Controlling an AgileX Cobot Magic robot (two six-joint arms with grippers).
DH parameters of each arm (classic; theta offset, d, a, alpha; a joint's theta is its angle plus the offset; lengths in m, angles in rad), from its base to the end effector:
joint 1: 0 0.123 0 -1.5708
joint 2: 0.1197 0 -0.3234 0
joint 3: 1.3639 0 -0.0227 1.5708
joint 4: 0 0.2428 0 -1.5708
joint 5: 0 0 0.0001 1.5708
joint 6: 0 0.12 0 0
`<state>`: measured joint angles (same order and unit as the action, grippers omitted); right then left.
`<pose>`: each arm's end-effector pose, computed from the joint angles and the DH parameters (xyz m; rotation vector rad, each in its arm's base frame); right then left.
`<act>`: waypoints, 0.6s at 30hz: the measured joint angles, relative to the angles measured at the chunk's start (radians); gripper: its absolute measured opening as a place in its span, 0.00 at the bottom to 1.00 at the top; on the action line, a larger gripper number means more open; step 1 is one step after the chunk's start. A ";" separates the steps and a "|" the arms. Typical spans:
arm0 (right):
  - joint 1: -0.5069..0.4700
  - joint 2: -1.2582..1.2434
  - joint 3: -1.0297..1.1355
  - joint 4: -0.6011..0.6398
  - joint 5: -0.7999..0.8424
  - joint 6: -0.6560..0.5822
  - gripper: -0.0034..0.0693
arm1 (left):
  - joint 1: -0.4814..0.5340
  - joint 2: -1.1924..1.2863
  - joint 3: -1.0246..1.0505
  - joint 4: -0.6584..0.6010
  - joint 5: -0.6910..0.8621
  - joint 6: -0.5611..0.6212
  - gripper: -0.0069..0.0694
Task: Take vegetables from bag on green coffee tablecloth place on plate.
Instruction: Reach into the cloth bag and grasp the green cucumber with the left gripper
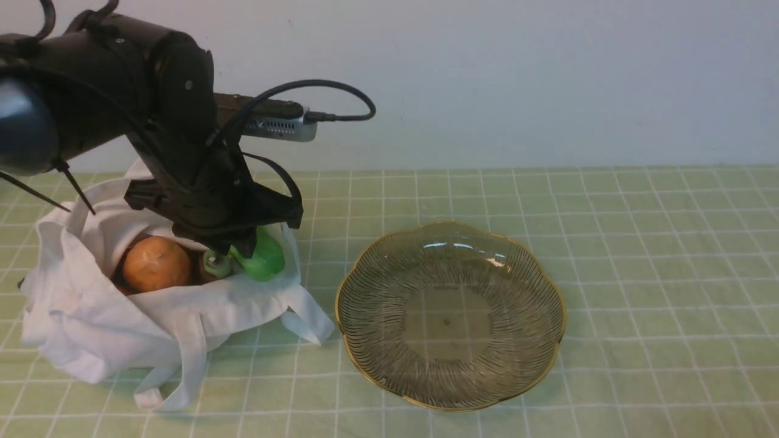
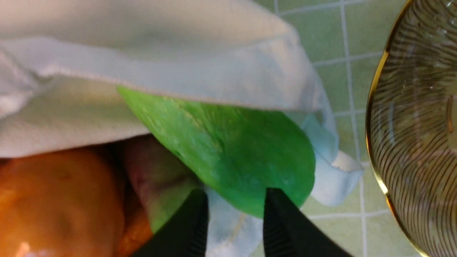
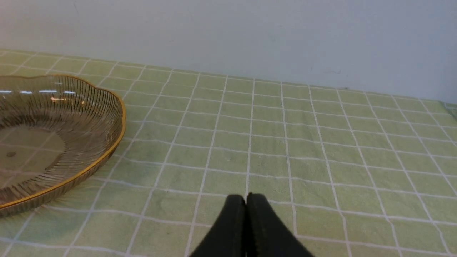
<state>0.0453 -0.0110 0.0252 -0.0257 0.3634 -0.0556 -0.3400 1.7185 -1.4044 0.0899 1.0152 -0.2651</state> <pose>0.0340 0.0004 0.1640 -0.1099 1.8580 -0.0323 0.3480 -0.1134 0.2892 0.1536 2.7989 -0.0257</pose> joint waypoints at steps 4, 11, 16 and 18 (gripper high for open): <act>0.000 0.000 0.000 0.000 0.000 0.000 0.03 | 0.000 0.000 -0.009 0.026 -0.036 -0.016 0.59; 0.000 0.000 0.000 0.000 0.000 0.000 0.03 | 0.000 0.047 -0.012 0.050 -0.072 -0.161 0.88; 0.000 0.000 0.000 0.000 0.000 0.000 0.03 | 0.000 0.094 -0.012 0.050 -0.073 -0.203 0.90; 0.000 0.000 0.000 0.000 0.000 0.000 0.03 | 0.000 0.108 -0.012 0.049 -0.075 -0.208 0.90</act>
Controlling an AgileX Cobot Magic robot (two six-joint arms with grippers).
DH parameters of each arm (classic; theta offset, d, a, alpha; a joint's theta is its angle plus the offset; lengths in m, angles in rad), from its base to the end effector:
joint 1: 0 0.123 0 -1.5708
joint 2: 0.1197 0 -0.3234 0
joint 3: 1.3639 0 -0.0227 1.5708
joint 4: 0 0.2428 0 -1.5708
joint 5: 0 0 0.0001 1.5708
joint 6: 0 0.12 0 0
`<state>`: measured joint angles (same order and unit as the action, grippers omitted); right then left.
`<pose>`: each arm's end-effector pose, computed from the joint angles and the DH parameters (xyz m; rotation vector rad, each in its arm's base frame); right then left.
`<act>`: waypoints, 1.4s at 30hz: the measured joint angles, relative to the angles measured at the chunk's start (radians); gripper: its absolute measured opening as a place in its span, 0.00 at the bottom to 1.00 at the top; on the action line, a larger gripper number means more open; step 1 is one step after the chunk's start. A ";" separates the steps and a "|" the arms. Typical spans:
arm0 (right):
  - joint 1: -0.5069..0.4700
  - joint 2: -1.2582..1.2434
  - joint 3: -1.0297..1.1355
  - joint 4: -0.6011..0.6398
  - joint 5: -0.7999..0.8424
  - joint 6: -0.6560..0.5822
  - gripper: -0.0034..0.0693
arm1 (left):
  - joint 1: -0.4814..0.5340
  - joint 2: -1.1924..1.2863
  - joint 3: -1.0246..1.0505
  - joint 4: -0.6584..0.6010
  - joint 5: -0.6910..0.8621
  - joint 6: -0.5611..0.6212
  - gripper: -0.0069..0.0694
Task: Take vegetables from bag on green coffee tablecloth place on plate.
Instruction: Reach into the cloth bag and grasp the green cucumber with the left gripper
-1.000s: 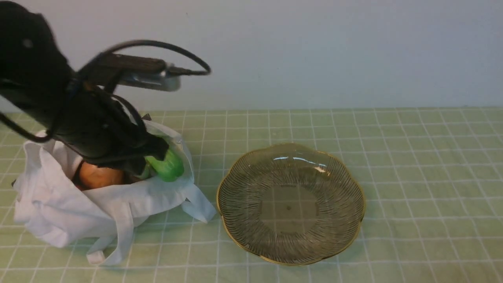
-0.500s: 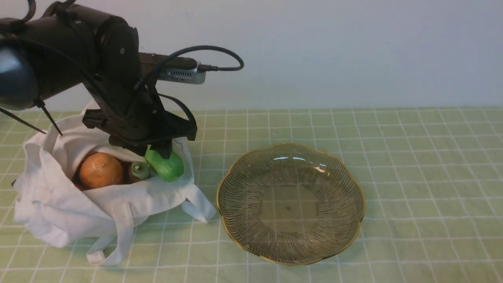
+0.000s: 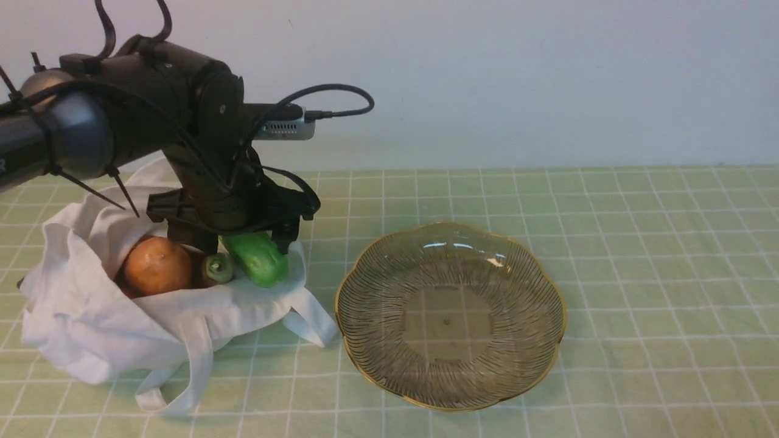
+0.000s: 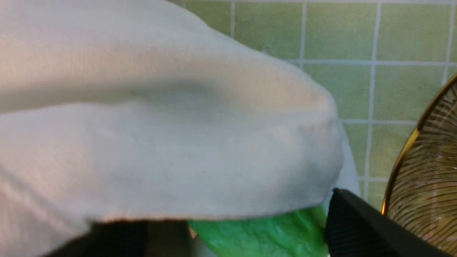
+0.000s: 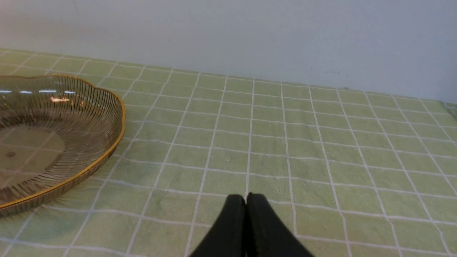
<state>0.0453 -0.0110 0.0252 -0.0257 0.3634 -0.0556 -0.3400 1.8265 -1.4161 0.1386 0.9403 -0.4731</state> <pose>0.0340 0.0004 0.1640 -0.1099 1.8580 -0.0323 0.3745 -0.1183 0.2548 -0.0965 2.8093 -0.0110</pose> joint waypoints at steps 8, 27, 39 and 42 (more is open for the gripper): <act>0.000 0.000 0.000 0.000 0.000 0.000 0.03 | 0.000 0.001 0.000 0.000 0.000 -0.006 0.71; 0.000 0.000 0.000 0.000 0.000 0.000 0.03 | 0.050 -0.101 -0.020 -0.061 0.111 0.037 0.09; 0.000 0.000 0.000 0.000 0.000 0.000 0.03 | 0.146 -0.059 -0.020 -0.286 0.039 0.126 0.23; 0.000 0.000 0.000 0.000 0.000 0.000 0.03 | 0.146 -0.044 -0.020 -0.286 0.000 0.135 0.42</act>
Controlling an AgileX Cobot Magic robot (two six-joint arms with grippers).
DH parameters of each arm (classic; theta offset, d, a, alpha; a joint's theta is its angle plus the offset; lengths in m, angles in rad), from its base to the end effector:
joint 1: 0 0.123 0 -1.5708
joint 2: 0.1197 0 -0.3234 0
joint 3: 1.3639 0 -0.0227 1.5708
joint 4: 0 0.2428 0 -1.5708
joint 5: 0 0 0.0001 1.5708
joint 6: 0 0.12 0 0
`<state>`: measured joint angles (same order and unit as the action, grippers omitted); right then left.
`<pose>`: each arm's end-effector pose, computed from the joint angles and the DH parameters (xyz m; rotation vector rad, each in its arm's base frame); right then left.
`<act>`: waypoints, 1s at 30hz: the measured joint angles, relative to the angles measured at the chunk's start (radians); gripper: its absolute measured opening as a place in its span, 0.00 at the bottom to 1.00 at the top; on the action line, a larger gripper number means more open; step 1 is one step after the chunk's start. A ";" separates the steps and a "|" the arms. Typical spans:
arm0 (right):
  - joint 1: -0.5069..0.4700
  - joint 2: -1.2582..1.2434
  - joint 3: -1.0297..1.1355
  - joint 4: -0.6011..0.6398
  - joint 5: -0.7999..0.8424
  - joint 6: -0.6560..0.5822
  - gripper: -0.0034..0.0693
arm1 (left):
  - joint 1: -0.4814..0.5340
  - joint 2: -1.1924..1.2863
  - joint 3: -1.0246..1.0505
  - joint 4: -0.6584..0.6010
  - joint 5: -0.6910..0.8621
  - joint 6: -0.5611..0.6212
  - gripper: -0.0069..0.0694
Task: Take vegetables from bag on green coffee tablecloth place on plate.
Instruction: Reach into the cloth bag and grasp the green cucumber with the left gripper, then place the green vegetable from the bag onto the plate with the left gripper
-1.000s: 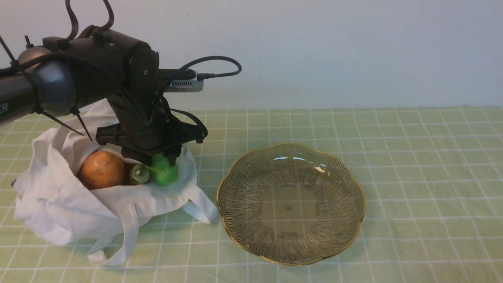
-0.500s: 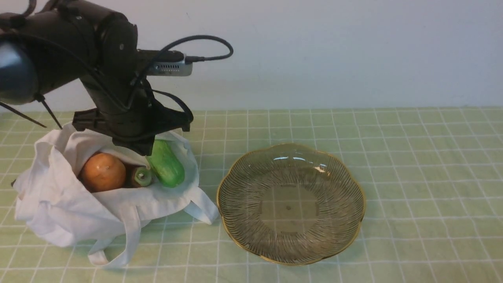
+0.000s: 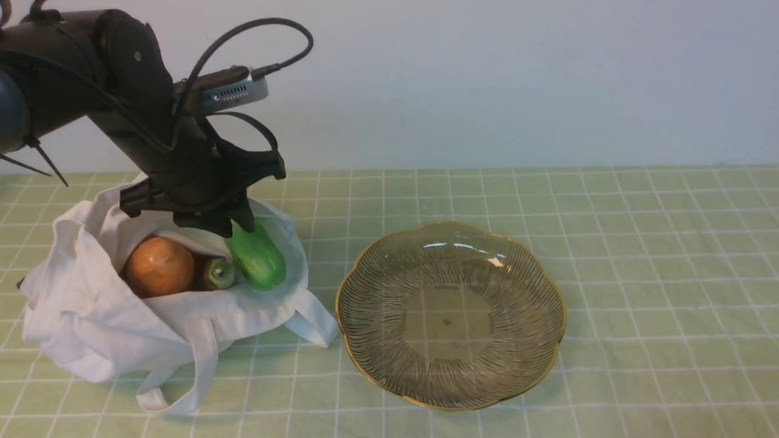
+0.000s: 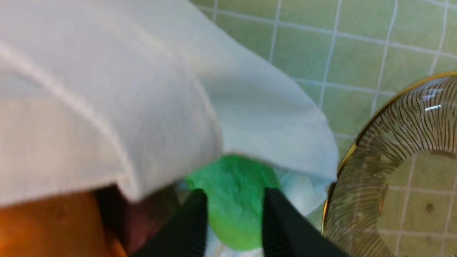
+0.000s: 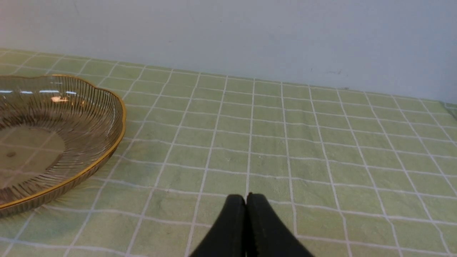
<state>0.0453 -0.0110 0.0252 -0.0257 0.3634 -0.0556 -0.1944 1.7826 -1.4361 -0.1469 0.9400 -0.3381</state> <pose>0.0340 0.0004 0.1640 -0.1099 1.8580 -0.0323 0.3794 -0.0892 0.2776 -0.2910 2.7862 -0.3210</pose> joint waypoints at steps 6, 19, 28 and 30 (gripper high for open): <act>0.000 0.000 0.000 0.000 0.000 0.000 0.03 | 0.000 0.045 0.000 -0.013 -0.005 -0.016 0.83; 0.000 0.000 0.000 0.000 0.000 0.000 0.03 | -0.001 0.132 0.000 -0.011 -0.006 -0.012 0.83; 0.000 0.000 0.000 0.000 0.000 0.000 0.03 | -0.001 0.142 0.000 0.019 -0.006 0.052 0.30; 0.000 0.000 0.000 0.000 0.000 0.000 0.03 | -0.001 0.142 0.000 0.016 -0.002 0.075 0.31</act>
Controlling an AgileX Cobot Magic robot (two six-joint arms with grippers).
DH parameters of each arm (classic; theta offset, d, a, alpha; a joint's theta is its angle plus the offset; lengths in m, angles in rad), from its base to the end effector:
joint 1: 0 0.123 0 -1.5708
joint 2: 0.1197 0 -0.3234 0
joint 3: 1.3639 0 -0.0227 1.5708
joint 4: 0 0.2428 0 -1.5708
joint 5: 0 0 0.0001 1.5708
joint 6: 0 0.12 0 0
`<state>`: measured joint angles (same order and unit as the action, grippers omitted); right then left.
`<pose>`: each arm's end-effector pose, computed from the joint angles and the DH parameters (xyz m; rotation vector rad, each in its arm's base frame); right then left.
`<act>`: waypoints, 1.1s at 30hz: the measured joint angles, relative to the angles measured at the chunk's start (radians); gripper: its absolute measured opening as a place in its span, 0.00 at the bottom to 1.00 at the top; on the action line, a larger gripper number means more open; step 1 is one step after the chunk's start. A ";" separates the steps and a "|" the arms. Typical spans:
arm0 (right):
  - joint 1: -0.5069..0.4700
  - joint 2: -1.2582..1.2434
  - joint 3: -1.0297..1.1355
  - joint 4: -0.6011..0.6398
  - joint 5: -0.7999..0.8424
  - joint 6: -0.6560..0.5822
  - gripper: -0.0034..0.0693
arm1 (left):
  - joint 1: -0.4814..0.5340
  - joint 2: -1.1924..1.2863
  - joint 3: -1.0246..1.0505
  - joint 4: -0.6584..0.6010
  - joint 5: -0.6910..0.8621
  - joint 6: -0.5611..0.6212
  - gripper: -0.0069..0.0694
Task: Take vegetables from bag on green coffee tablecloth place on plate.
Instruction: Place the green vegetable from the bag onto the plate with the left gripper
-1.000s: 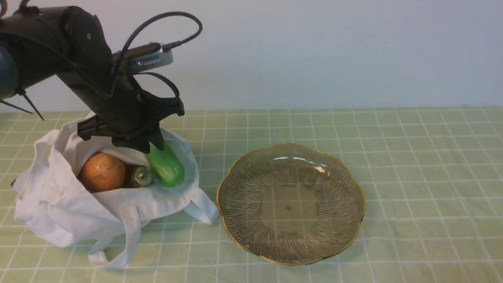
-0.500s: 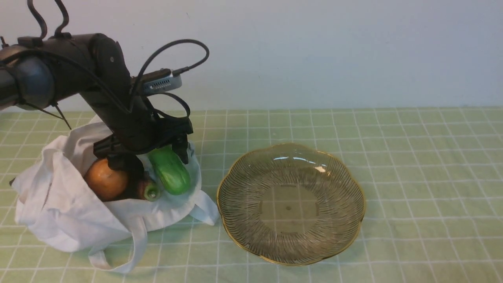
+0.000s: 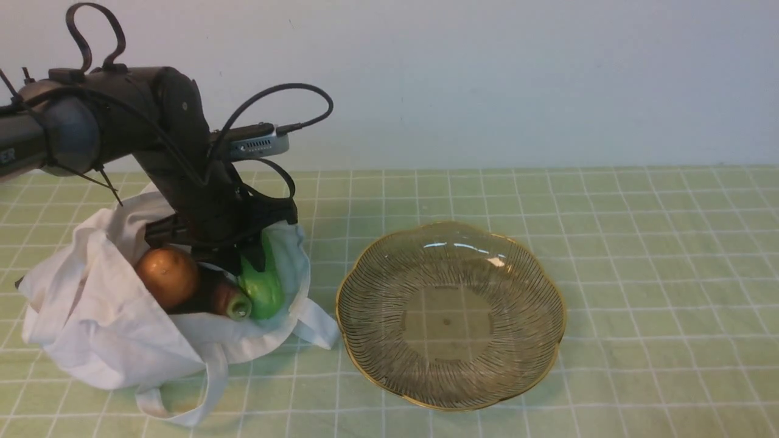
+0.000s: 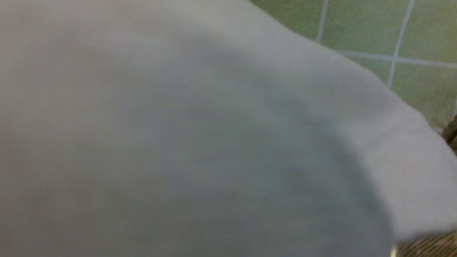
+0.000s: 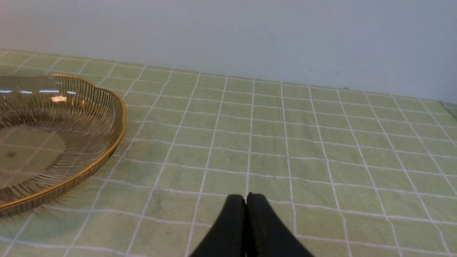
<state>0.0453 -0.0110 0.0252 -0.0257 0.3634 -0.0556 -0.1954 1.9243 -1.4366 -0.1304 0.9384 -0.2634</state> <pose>0.0340 0.0004 0.1640 -0.1099 1.8580 -0.0323 0.3974 -0.0915 0.2210 -0.1947 2.9259 -0.2408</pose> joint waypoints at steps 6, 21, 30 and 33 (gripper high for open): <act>0.000 0.000 0.000 0.000 0.000 0.000 0.03 | 0.000 -0.038 0.000 -0.004 0.034 0.075 0.31; 0.000 0.000 0.000 0.000 0.000 0.000 0.03 | 0.000 -0.073 0.000 -0.134 0.109 0.279 0.31; 0.000 0.000 0.000 0.000 0.000 0.000 0.03 | -0.044 -0.175 0.000 -0.283 0.191 0.416 0.31; 0.000 0.000 0.000 0.000 0.000 0.000 0.03 | -0.118 -0.180 0.000 -0.310 0.176 0.458 0.31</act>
<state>0.0453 -0.0110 0.0252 -0.0257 0.3634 -0.0556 -0.3136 1.7444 -1.4366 -0.4404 1.1146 0.1950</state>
